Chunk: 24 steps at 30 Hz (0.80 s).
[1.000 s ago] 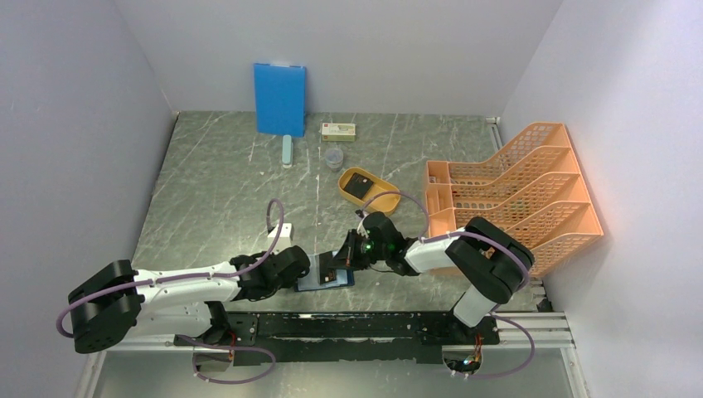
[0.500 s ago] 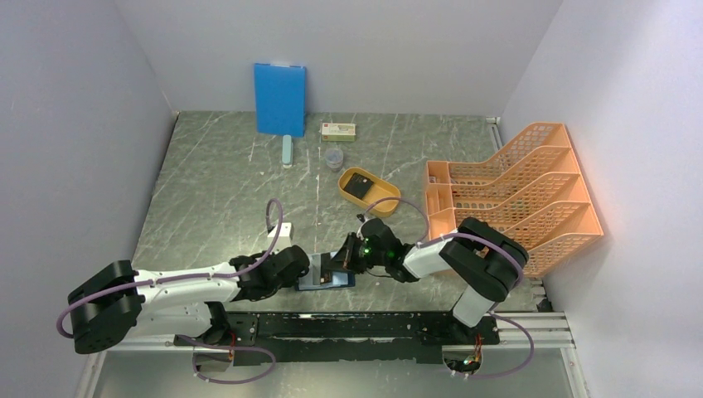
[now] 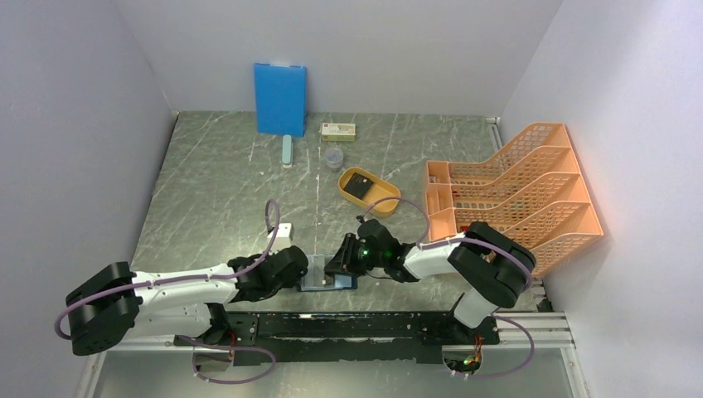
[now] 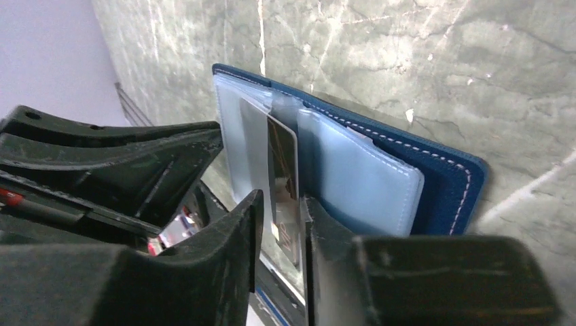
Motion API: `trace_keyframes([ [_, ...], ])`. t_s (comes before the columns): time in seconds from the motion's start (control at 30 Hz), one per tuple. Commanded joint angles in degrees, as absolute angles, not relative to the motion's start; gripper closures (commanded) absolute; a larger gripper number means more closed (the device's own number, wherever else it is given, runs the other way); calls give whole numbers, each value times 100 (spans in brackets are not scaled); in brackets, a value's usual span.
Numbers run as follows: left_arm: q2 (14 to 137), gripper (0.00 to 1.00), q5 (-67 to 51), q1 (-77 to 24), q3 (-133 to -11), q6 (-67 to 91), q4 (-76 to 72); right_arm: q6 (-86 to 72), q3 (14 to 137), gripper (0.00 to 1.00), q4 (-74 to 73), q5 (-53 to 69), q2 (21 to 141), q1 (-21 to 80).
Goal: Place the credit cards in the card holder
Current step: Insert the credit card into the card holder.
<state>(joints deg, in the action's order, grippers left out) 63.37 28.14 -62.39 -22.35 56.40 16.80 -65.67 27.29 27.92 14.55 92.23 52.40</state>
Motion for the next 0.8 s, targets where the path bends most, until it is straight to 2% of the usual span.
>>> trace_keyframes([
  [0.0, 6410, 83, 2347, -6240, -2055, 5688, 1716, -6367, 2839, 64, 2096, 1233, 9015, 5285],
  [0.1, 6449, 83, 2323, -6241, -2082, 5646, 1692, -6326, 2909, 56, 2013, 1239, 8983, 5295],
  [0.23, 6436, 83, 2314, -6240, -2107, 5593, 1683, -6304, 2997, 53, 1939, 1225, 9013, 5323],
  [0.53, 6376, 83, 2254, -6241, -2063, 5538, 1562, -6245, 3424, 53, 1835, 1233, 9352, 5588],
  [0.77, 6269, 83, 2268, -6242, -2042, 5489, 1514, -6091, 3784, 56, 1708, 1254, 9529, 5790],
])
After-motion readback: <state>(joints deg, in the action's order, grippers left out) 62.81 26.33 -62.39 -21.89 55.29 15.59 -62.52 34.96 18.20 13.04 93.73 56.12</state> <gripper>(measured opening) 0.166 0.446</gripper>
